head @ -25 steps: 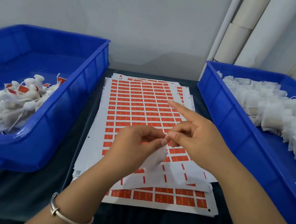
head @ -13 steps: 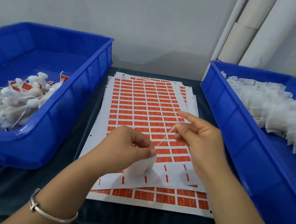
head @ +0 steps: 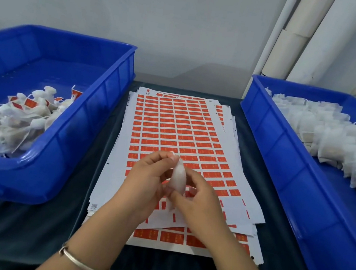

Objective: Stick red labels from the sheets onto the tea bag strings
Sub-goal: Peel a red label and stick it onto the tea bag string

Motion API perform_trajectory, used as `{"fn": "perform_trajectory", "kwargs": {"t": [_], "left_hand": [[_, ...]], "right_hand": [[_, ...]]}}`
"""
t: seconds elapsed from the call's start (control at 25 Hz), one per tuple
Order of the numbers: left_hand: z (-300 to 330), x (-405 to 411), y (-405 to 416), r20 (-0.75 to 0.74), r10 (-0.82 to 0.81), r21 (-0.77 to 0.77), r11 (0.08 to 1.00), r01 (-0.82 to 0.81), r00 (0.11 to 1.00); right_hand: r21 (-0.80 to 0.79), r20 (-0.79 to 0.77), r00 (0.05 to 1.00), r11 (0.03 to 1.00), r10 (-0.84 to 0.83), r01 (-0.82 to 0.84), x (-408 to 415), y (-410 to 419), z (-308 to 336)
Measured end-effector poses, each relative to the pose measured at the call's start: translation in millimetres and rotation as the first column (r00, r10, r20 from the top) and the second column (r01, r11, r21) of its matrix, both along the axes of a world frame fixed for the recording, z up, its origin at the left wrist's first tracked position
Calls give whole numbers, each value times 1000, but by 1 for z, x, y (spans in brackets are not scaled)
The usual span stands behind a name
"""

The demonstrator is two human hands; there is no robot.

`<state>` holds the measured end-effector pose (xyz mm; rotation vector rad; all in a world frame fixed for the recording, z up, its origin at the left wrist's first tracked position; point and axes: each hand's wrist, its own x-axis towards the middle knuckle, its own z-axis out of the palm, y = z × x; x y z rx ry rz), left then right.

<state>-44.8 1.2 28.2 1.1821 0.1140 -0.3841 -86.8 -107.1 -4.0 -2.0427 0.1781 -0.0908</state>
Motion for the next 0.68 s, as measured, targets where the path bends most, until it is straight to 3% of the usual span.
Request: {"fn": "perform_trajectory", "kwargs": {"t": [0.16,0.28,0.36,0.44,0.56,0.6,0.64,0.68], "left_hand": [[2,9,9,27,103,52,993,-104,994],[4,17,18,-30,222,2,975,-222,975],[0,13,25,-109,256,-71,962,-265,960],[-12,0,31,-125,244,-42,967,-251,962],[-31,-23,34,26,150,220,964,-152,988],[-34,-30,34,147,74,346,930,-121,986],[-34,-36,35,284,-31,469,876,-111,958],[-33,-41,34,407,-141,564,816,-127,903]], "right_hand": [[51,-54,998,999,-16,19,0,-5,3],[317,-166,985,948,37,18,-6,-9,9],[565,-154,985,824,80,22,-6,-16,8],[742,-85,993,670,80,9,-7,-20,9],[953,-69,991,302,114,32,-6,-24,12],[961,-43,993,275,106,12,-6,-25,15],[945,-19,994,327,106,-17,-6,-25,17],[893,-13,994,449,106,-36,-7,-25,18]]}}
